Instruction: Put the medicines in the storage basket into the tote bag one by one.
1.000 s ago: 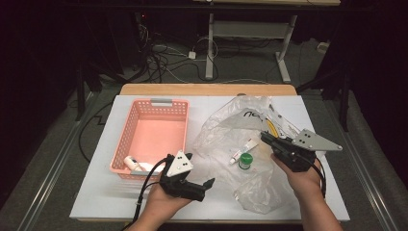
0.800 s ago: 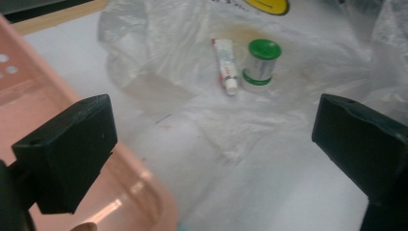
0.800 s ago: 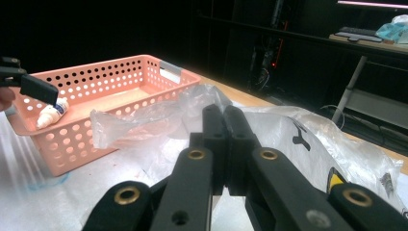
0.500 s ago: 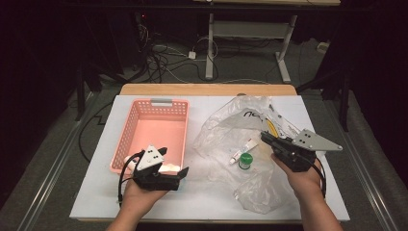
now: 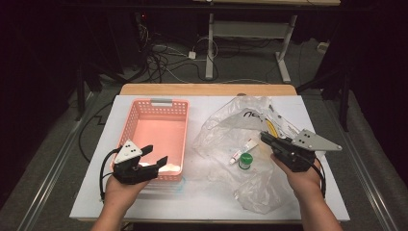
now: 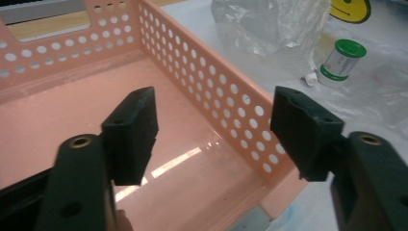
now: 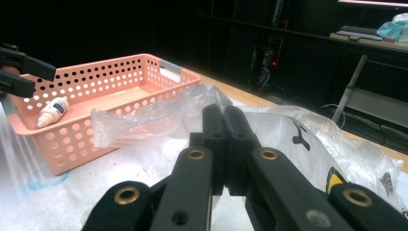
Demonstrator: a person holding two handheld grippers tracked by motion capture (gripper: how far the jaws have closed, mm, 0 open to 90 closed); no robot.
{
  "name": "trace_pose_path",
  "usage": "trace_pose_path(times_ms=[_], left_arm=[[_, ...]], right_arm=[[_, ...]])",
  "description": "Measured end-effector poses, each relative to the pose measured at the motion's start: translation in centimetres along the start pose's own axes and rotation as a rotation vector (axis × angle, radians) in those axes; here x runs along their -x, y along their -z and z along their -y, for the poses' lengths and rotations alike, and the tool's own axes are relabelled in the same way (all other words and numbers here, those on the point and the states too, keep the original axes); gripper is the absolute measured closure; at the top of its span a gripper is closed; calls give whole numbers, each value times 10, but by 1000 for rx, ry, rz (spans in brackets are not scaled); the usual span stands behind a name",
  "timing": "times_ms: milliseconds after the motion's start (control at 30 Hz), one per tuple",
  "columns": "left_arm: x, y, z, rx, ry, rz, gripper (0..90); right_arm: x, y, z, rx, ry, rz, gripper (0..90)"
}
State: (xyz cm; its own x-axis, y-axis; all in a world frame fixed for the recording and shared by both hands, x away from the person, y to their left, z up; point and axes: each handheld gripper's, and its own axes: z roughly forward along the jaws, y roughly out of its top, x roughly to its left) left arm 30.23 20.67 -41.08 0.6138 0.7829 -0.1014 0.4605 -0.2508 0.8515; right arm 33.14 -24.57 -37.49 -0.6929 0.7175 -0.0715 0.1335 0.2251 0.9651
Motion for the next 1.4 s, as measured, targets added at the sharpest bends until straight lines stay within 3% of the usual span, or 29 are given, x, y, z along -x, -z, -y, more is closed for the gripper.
trace_pose_path(times_ms=[200,267,333,433,567,633,800,1033,1200,1267,1400], left_arm=[[-18,7,-2,-18,67,-32,516],[-23,8,-4,-47,96,-85,624],[-30,10,-4,-64,109,-95,675],[-40,14,-2,-96,116,-107,740],[-50,19,1,-131,108,-87,806],[-53,22,4,-153,107,-108,876],[-60,24,7,-229,121,-117,877],[-67,14,2,-423,118,-118,879],[-70,11,-2,-497,110,-153,878],[-74,9,-3,-540,126,-133,878],[-76,2,-4,-605,116,-131,878]], right_arm=[[-1,-2,1,-9,-1,-2,900],[-2,-4,2,-12,-3,-5,900],[-2,-5,2,-14,2,-7,900],[-2,-5,2,-18,-1,-5,900],[-2,-5,3,-20,-3,-5,900],[-2,-5,3,-19,-4,-5,900],[-2,-5,2,-14,5,-6,900],[-3,-3,1,-10,4,-2,899],[-3,-3,0,-9,4,-4,897],[-4,-3,0,-8,4,-4,894],[-4,-2,0,-6,4,-3,895]])
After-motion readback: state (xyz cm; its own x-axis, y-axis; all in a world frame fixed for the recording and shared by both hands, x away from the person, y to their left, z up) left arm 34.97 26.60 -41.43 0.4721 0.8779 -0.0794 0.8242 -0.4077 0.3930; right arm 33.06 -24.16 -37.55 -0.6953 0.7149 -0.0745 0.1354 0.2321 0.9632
